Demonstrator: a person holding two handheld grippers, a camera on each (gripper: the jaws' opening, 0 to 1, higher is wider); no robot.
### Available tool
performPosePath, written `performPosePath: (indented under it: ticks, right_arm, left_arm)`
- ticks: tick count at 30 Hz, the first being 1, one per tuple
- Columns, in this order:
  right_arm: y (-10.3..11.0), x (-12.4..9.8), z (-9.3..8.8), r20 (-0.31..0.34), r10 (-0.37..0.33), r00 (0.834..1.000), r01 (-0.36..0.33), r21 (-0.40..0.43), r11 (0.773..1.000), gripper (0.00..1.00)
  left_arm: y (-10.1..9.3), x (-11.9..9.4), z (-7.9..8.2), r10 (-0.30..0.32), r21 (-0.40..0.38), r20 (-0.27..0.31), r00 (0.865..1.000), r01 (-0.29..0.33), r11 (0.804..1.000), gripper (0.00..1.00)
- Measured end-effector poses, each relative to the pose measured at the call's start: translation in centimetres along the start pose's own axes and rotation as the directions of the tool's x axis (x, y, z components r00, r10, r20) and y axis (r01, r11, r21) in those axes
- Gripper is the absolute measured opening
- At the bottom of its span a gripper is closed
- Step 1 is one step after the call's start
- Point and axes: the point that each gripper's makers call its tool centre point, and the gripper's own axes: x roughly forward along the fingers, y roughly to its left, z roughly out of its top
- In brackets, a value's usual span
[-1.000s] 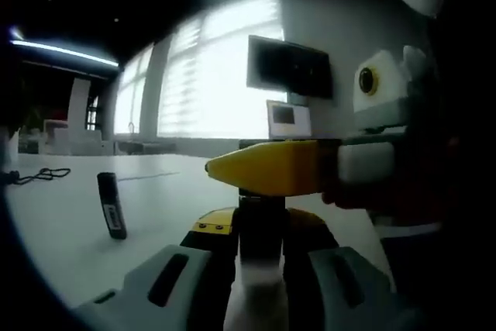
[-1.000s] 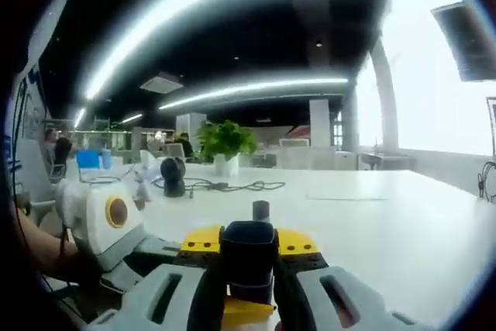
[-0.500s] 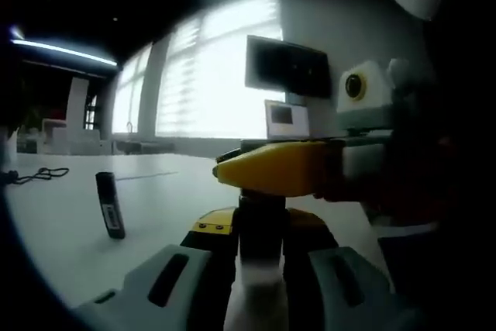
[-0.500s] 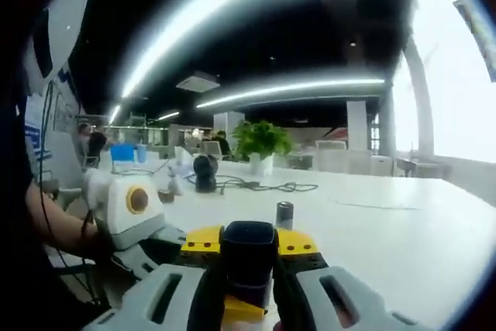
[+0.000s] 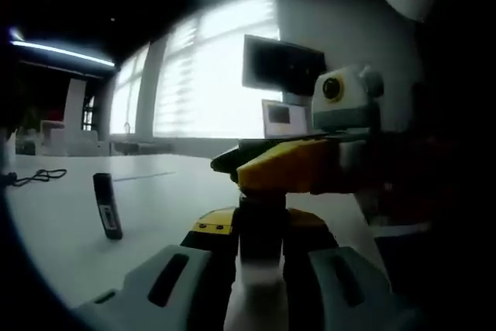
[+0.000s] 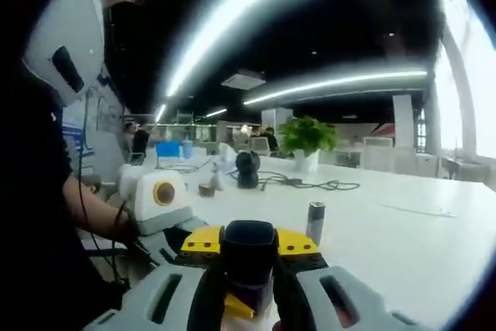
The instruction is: Pick up cosmetic bottle twist off cap place on table pick up cap screw tight cap place on table
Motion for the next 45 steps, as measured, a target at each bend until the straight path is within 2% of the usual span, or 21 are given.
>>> performPosePath:
  ticks: [4, 7, 10, 13, 20, 23, 29, 31, 33, 36, 38, 41, 45]
  right_arm:
    - [0.5, 0.0, 0.0, 0.002, 0.107, 0.994, -0.107, 0.006, 0.994, 0.17]
    - [0.7, 0.2, 0.0, -0.028, 0.185, 0.982, -0.186, -0.043, 0.982, 0.17]
    - [1.0, 0.5, 0.1, -0.046, 0.243, 0.969, -0.245, -0.044, 0.969, 0.17]
    - [1.4, 0.4, 0.0, -0.051, 0.324, 0.945, -0.326, -0.037, 0.945, 0.17]
    - [2.0, 0.1, 0.1, -0.048, 0.494, 0.868, -0.496, -0.036, 0.868, 0.17]
    - [2.1, 0.0, 0.0, -0.054, 0.542, 0.838, -0.544, -0.035, 0.838, 0.17]
    - [2.4, -0.1, 0.0, -0.044, 0.61, 0.791, -0.611, -0.028, 0.791, 0.17]
    - [2.4, -0.3, 0.0, -0.044, 0.641, 0.767, -0.642, -0.018, 0.767, 0.17]
    - [2.3, -0.2, 0.0, -0.047, 0.653, 0.756, -0.655, -0.013, 0.756, 0.17]
    - [2.6, -0.5, -0.1, -0.06, 0.702, 0.709, -0.704, -0.022, 0.71, 0.17]
    - [2.9, -0.8, -0.2, -0.064, 0.742, 0.668, -0.744, -0.029, 0.667, 0.17]
    - [3.0, -1.0, -0.2, -0.079, 0.781, 0.62, -0.785, -0.036, 0.619, 0.17]
    - [3.3, -1.0, -0.2, -0.081, 0.804, 0.589, -0.808, -0.038, 0.588, 0.17]
  left_arm:
    - [-0.2, 0.0, 0.0, -0.013, -0.005, -0.001, 1.0, 0.013, 1.0, 0.12]
    - [-0.3, 0.0, 0.0, -0.013, -0.002, -0.001, 1.0, 0.013, 1.0, 0.12]
    - [-0.1, 0.0, 0.0, -0.008, -0.011, -0.002, 1.0, 0.008, 1.0, 0.12]
    - [-0.1, 0.0, -0.1, -0.012, -0.017, -0.002, 1.0, 0.012, 1.0, 0.12]
    - [-0.5, 0.1, -0.1, -0.035, -0.013, -0.001, 0.999, 0.035, 0.999, 0.12]
    - [-0.4, 0.1, -0.1, -0.037, -0.019, -0.001, 0.999, 0.037, 0.999, 0.12]
    - [-0.4, 0.1, -0.1, -0.039, -0.026, -0.002, 0.999, 0.039, 0.999, 0.12]
    - [-0.4, 0.1, -0.1, -0.041, -0.028, -0.002, 0.999, 0.041, 0.999, 0.12]
    - [-0.4, 0.1, -0.1, -0.042, -0.03, -0.001, 0.999, 0.041, 0.999, 0.12]
    - [-0.4, 0.1, -0.1, -0.043, -0.023, -0.001, 0.999, 0.043, 0.999, 0.12]
    - [-0.6, 0.1, -0.1, -0.048, -0.022, -0.002, 0.999, 0.048, 0.999, 0.12]
    - [-0.7, 0.2, -0.1, -0.052, -0.025, -0.003, 0.999, 0.051, 0.998, 0.12]
    - [-0.7, 0.2, -0.2, -0.05, -0.033, -0.003, 0.999, 0.05, 0.998, 0.12]
